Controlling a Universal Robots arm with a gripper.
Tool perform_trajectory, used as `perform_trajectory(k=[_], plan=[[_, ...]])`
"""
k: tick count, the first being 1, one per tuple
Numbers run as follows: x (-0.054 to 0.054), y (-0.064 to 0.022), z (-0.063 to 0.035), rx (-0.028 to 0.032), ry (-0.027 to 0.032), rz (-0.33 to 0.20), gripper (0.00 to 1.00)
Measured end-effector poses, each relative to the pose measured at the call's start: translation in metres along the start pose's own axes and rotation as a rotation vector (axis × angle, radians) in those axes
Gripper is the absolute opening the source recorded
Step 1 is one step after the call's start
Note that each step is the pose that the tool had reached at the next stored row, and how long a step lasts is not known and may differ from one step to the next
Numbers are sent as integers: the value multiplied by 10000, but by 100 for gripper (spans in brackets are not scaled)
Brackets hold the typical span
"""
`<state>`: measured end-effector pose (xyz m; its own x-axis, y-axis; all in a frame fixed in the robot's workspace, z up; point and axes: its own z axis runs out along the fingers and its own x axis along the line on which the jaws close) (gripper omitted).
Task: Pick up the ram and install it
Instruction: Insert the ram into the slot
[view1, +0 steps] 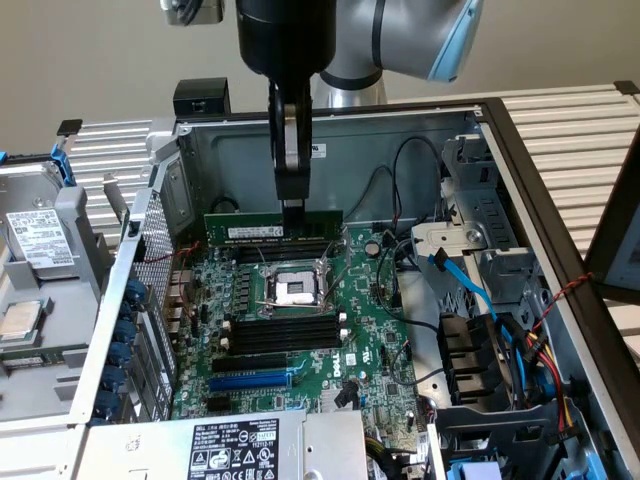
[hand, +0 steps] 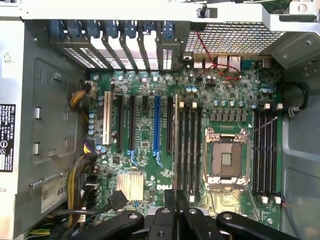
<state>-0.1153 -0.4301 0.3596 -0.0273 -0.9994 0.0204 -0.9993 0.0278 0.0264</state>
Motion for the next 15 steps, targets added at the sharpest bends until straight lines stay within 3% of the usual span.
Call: perform_trajectory(k=[15], plan=[[-86,-74,268,-4,-26,118,13]])
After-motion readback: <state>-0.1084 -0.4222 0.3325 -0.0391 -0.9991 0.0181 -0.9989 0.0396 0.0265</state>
